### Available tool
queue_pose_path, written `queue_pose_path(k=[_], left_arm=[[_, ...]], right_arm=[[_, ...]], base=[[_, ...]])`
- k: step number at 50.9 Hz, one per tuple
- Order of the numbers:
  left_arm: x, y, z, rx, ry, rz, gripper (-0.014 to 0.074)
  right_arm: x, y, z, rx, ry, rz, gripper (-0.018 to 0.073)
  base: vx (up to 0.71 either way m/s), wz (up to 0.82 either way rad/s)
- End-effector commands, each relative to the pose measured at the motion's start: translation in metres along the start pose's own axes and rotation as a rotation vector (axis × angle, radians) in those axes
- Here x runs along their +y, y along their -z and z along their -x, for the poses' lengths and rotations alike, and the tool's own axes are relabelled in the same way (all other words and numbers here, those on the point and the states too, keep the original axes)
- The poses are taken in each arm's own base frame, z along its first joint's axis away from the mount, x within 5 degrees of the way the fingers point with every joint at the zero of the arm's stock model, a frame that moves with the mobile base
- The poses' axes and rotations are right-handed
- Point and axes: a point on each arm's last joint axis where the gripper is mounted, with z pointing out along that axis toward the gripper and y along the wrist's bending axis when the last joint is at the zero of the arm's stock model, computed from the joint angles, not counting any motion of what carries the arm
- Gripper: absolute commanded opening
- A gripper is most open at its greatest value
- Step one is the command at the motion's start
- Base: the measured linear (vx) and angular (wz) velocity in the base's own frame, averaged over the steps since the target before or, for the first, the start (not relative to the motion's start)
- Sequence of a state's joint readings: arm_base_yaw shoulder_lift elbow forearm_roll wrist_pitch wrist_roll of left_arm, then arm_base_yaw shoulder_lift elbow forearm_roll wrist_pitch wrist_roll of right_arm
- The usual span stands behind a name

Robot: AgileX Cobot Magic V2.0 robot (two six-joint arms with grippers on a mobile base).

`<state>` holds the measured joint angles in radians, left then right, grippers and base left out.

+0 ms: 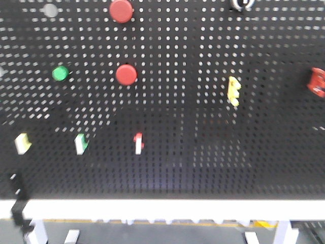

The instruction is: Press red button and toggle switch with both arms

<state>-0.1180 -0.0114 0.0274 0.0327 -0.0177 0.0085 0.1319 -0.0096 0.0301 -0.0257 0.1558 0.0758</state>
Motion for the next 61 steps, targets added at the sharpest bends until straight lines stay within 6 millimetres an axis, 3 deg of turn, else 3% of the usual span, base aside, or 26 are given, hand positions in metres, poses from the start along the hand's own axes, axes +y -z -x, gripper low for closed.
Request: queue_pose_path(k=[1,21,52,61], left_arm=[[0.0,0.001,-0.003,-0.061,0.009,0.001,0.0001],[0.0,0.001,-0.003,-0.061,0.009,0.001,0.0001],[0.0,0.001,-0.003,-0.061,0.009,0.001,0.0001],[0.0,0.001,0.0,-0.089,0.009,0.001,0.0001]], right_arm=[[0.0,0.001,0.005,-0.092,0.013,-0.001,-0.0003],[0.0,0.001,0.005,-0.091,0.013,-0.002,-0.0003],[0.0,0.001,0.005,-0.092,0.013,-0.001,-0.0003],[0.001,0.003,0.019,-0.237,0.011,0.01,-0.0003]], base=[[0.38,-0.02],[0.25,-0.03],[0.02,-0.01],[0.0,0.0]])
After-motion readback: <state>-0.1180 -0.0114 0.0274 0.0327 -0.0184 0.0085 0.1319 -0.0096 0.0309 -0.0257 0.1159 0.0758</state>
